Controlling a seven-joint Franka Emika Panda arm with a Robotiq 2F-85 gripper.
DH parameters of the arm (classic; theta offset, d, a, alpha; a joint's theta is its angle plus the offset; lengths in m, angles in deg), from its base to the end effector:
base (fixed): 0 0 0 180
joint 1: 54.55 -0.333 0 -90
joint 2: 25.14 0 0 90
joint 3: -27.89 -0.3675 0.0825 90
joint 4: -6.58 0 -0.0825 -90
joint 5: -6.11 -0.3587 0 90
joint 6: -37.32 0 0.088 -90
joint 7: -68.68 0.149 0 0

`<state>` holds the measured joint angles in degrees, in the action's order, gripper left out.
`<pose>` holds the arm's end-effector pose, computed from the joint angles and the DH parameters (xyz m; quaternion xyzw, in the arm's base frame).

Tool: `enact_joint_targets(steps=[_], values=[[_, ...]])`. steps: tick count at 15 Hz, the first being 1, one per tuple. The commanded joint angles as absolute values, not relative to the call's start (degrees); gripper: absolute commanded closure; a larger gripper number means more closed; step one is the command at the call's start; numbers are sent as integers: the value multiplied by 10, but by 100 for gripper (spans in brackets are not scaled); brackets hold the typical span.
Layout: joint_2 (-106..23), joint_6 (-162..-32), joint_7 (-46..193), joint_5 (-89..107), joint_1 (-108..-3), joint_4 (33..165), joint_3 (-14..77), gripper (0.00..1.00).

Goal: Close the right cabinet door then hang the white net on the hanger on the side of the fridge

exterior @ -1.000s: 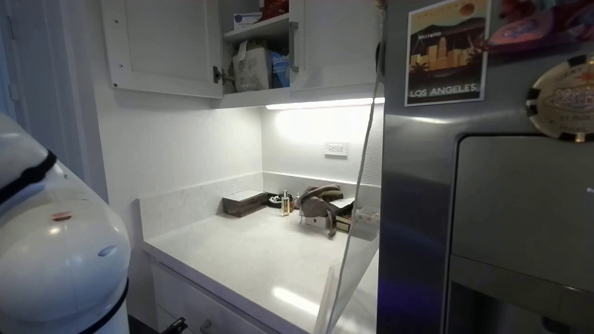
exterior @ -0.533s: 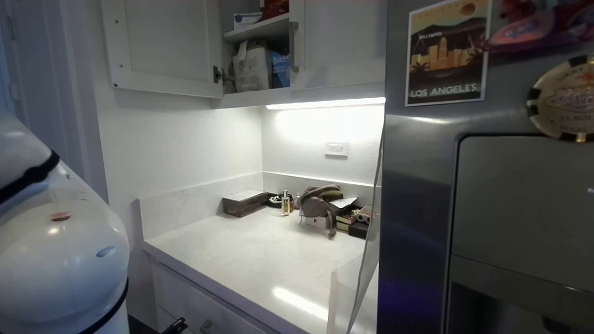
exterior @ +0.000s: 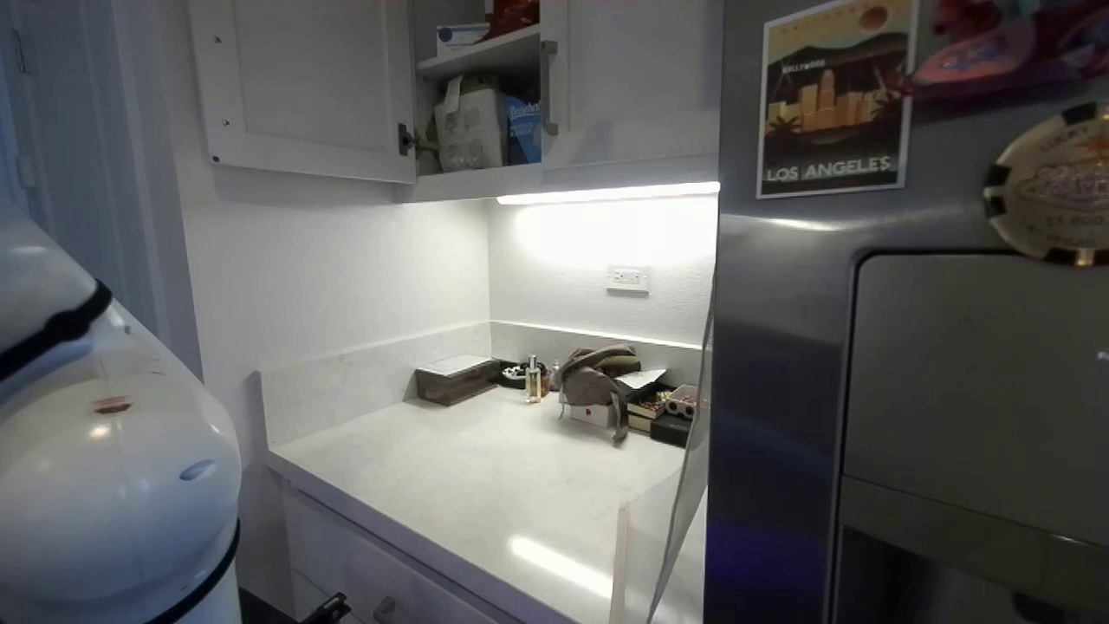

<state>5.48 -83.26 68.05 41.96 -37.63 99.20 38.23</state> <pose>0.2531 -0.2385 0.9345 0.8215 -0.1972 0.3885 0.3680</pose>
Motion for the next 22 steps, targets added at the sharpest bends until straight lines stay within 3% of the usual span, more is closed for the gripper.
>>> enact_joint_targets(steps=[1, 11, 12, 14, 22], values=[[37, -845, 693, 430, -367, 985, 381, 100], [8, -842, 704, 432, -369, 989, 374, 100], [5, -840, 705, 432, -369, 988, 374, 74], [1, -836, 709, 431, -369, 985, 374, 66], [-4, -827, 712, 419, -382, 992, 366, 9]])
